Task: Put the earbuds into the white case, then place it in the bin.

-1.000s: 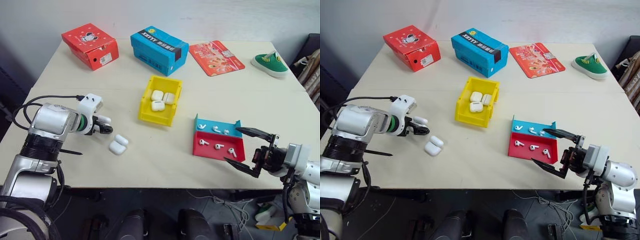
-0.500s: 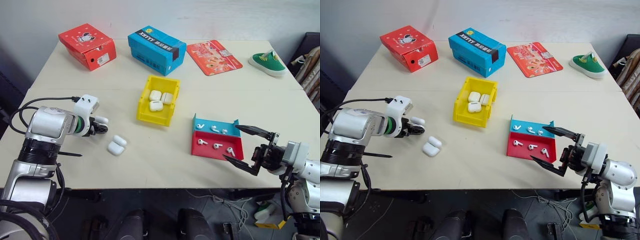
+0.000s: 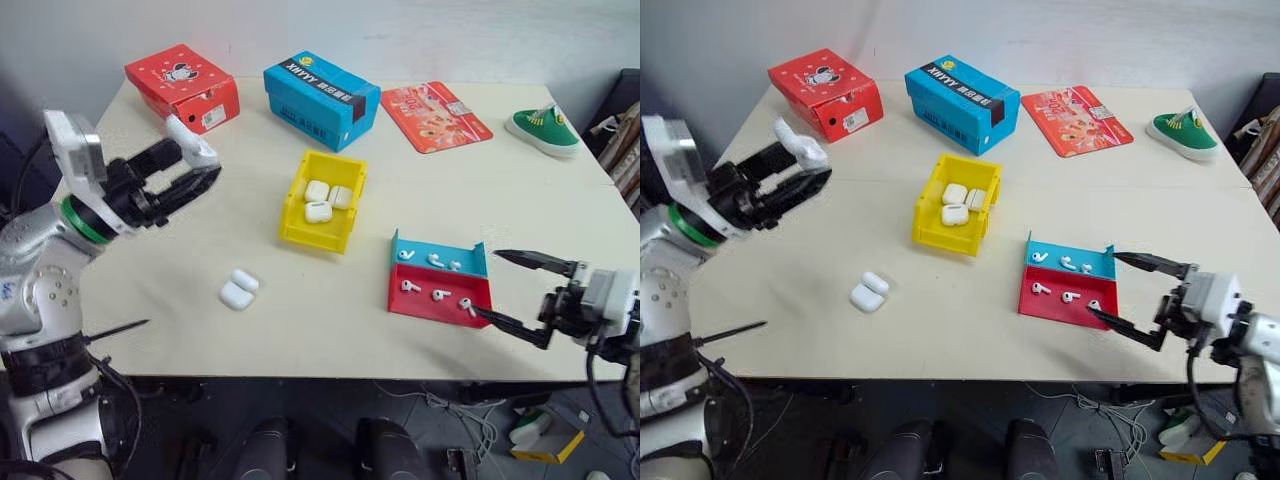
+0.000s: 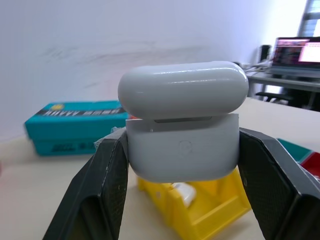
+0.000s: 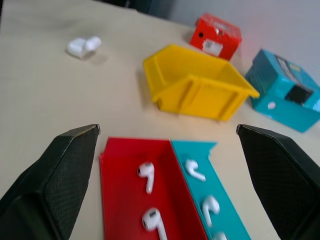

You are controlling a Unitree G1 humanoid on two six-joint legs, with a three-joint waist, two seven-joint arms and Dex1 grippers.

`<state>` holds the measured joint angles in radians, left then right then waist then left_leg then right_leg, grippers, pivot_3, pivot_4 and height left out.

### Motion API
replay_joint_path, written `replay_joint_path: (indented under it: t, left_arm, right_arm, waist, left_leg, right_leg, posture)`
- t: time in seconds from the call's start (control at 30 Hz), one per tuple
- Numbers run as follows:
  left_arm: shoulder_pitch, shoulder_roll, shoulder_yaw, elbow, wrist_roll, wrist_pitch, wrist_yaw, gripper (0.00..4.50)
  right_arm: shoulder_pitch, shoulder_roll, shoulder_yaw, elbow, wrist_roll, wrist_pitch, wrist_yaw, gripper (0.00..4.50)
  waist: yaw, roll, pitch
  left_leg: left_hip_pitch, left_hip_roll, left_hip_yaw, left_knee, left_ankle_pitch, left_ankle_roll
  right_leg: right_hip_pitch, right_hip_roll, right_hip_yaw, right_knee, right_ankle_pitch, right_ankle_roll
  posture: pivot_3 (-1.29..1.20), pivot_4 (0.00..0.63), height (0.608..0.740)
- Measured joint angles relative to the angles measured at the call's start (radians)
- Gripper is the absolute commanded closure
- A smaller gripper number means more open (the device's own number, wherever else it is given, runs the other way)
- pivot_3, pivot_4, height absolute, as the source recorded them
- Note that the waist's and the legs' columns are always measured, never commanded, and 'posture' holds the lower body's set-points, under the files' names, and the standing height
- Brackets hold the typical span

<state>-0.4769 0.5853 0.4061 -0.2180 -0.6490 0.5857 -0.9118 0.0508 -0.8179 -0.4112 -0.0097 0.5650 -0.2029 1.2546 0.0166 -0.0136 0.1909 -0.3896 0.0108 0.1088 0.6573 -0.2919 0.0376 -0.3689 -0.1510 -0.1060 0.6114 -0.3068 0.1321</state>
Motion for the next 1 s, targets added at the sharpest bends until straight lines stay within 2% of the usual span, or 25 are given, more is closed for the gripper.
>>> replay_joint_path:
  t: [0.1, 0.2, 0.33, 0.43, 0.6, 0.73, 0.8, 0.87, 1.0]
  left_arm:
    - [0.107, -0.106, -0.143, -0.101, -0.049, 0.006, -0.025, 1.71]
    - [0.133, -0.182, -0.232, -0.156, -0.059, -0.043, -0.031, 1.71]
    - [0.133, -0.262, -0.288, -0.162, -0.053, -0.114, -0.014, 1.71]
    - [0.134, -0.276, -0.334, -0.129, -0.005, -0.192, -0.010, 1.71]
    - [0.136, -0.218, -0.343, -0.012, 0.069, -0.282, -0.040, 1.71]
    - [0.182, -0.175, -0.353, -0.004, 0.081, -0.356, -0.118, 1.71]
    - [0.216, -0.181, -0.371, -0.008, 0.081, -0.376, -0.137, 1.71]
    - [0.238, -0.201, -0.393, -0.012, 0.077, -0.392, -0.150, 1.71]
    - [0.251, -0.247, -0.439, -0.030, 0.070, -0.407, -0.152, 1.71]
  right_arm:
    - [0.141, -0.090, -0.073, -0.047, -0.118, 0.138, -0.113, 0.00]
    - [0.255, -0.092, -0.177, -0.074, -0.146, 0.180, -0.149, 0.00]
    - [0.362, -0.086, -0.272, -0.059, -0.169, 0.186, -0.156, 0.00]
    - [0.411, -0.081, -0.315, -0.063, -0.168, 0.196, -0.148, 0.00]
    - [0.375, -0.126, -0.318, -0.244, -0.063, 0.383, -0.151, 0.00]
    - [0.264, -0.273, -0.258, -0.417, 0.042, 0.641, -0.202, 0.00]
    - [0.215, -0.324, -0.214, -0.467, 0.080, 0.765, -0.240, 0.00]
    - [0.169, -0.364, -0.162, -0.504, 0.110, 0.883, -0.285, 0.00]
    - [0.063, -0.414, -0.043, -0.542, 0.142, 1.030, -0.341, 0.92]
  waist:
    - [0.013, -0.001, 0.000]
    - [0.013, -0.001, 0.000]
    - [0.009, 0.001, -0.001]
    - [0.005, 0.001, -0.001]
    - [-0.001, 0.004, -0.002]
    - [0.002, 0.004, -0.002]
    - [0.008, 0.004, -0.002]
    - [0.015, 0.004, -0.002]
    - [0.014, 0.004, -0.002]
  left_leg:
    - [-0.003, 0.000, 0.000, 0.003, -0.001, 0.001]
    - [-0.003, 0.001, 0.001, 0.005, -0.003, 0.001]
    - [0.000, 0.002, 0.003, 0.005, -0.006, 0.003]
    - [0.001, 0.003, 0.005, 0.005, -0.006, 0.003]
    - [0.000, 0.005, 0.007, 0.005, -0.007, 0.003]
    - [-0.001, 0.005, 0.006, 0.005, -0.009, 0.004]
    - [-0.003, 0.006, 0.004, 0.005, -0.009, 0.004]
    - [-0.012, 0.005, -0.003, 0.009, -0.009, 0.004]
    - [-0.016, 0.004, -0.004, 0.011, -0.009, 0.005]
  right_leg:
    - [-0.001, 0.000, 0.001, -0.001, 0.000, 0.000]
    - [-0.001, 0.002, 0.000, -0.001, 0.000, 0.000]
    - [0.001, 0.002, 0.001, -0.002, 0.000, 0.000]
    - [0.001, 0.003, 0.001, -0.003, 0.000, 0.000]
    - [-0.002, 0.002, 0.002, -0.002, 0.001, 0.000]
    - [-0.003, -0.001, 0.002, -0.003, 0.001, 0.000]
    - [-0.003, -0.002, 0.002, -0.005, 0.001, -0.001]
    - [-0.006, -0.003, 0.001, -0.007, 0.001, -0.001]
    - [-0.006, 0.000, -0.001, -0.010, 0.002, -0.001]
  posture:
    - [0.00, 0.150, 0.740]
    - [0.00, 0.150, 0.740]
    - [0.00, 0.150, 0.740]
    - [0.00, 0.150, 0.740]
    - [0.00, 0.150, 0.740]
    - [0.00, 0.150, 0.740]
    - [0.00, 0.150, 0.740]
    - [0.00, 0.150, 0.740]
    - [0.00, 0.150, 0.740]
